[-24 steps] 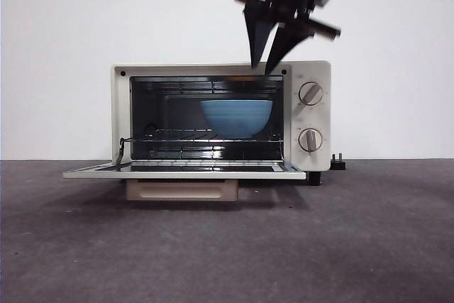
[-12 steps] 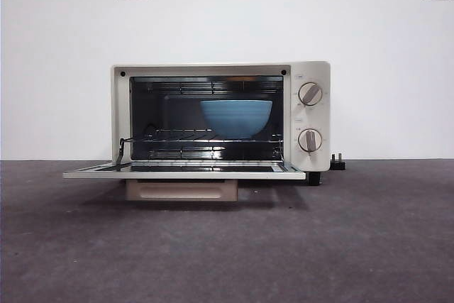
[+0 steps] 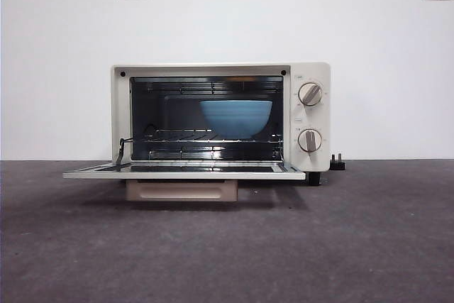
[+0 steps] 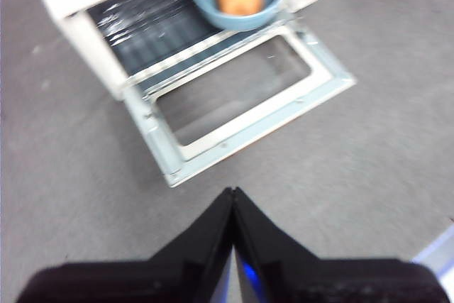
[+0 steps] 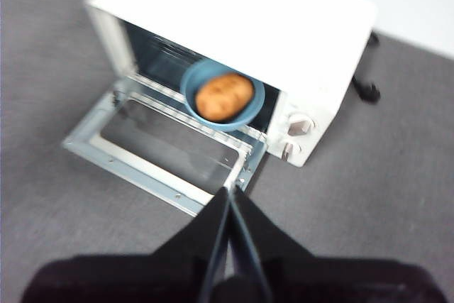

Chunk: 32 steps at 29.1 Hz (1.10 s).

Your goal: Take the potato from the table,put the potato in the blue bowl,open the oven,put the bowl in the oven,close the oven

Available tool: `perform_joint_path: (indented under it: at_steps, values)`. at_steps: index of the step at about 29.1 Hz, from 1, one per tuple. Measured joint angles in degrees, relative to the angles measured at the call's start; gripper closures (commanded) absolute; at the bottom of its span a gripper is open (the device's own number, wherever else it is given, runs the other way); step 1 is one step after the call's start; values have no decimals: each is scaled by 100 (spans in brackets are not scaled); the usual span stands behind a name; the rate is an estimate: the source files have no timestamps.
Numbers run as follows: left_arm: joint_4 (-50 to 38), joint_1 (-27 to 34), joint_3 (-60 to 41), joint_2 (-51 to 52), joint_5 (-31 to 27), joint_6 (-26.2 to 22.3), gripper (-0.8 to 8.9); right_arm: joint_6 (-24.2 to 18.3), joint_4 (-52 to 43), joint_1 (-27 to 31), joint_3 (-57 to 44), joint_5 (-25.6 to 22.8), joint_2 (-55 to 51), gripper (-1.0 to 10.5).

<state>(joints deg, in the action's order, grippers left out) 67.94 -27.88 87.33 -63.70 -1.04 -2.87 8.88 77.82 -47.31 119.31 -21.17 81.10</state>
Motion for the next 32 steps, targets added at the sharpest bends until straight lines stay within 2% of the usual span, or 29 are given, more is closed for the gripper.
perform_joint_path:
  at_steps: [3,9,11,15,19,24,27,32]
  values:
    - [-98,404,-31,-234,286,57,820,-192,0,-39,-474,-4,-586,954]
    - [-1019,1261,-988,-507,1698,273,820,-273,-7,-26,-2094,-26,-1768,954]
    - [-1412,1436,-1486,-619,2087,448,820,-278,-282,-26,-2767,50,-2229,954]
    - [-2168,1596,-2389,-885,2461,831,820,-214,-839,-31,-3812,350,-3067,954]
    - [-2669,1725,-3056,-1349,2704,1189,820,48,-933,-31,-4603,452,-3735,954]
    - [-3246,1775,-3480,-2046,2911,1377,821,249,-1010,-31,-4942,326,-4192,954]
    - [-3748,2055,-3528,-2535,3418,1635,822,291,-999,-31,-4942,212,-4310,954]
    - [-4002,2474,-3528,-3115,3528,1906,822,348,-1016,-31,-4942,210,-4293,954]
